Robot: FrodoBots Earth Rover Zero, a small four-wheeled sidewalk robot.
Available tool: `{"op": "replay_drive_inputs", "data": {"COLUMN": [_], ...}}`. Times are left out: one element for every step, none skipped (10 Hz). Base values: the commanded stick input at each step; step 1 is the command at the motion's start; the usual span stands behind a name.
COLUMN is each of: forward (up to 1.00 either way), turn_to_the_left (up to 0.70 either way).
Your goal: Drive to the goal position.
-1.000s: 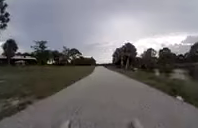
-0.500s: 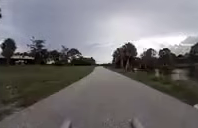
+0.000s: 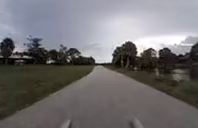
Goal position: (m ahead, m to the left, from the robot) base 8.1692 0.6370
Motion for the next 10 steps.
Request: {"op": "replay_drive_inputs", "data": {"forward": [1.0,1.0,1.0,1.0,1.0,1.0,1.0,1.0,1.0,1.0], "turn_to_the_left": [0.0,0.0,0.0,0.0,0.0,0.06,0.4,0.4,0.04,0.0]}}
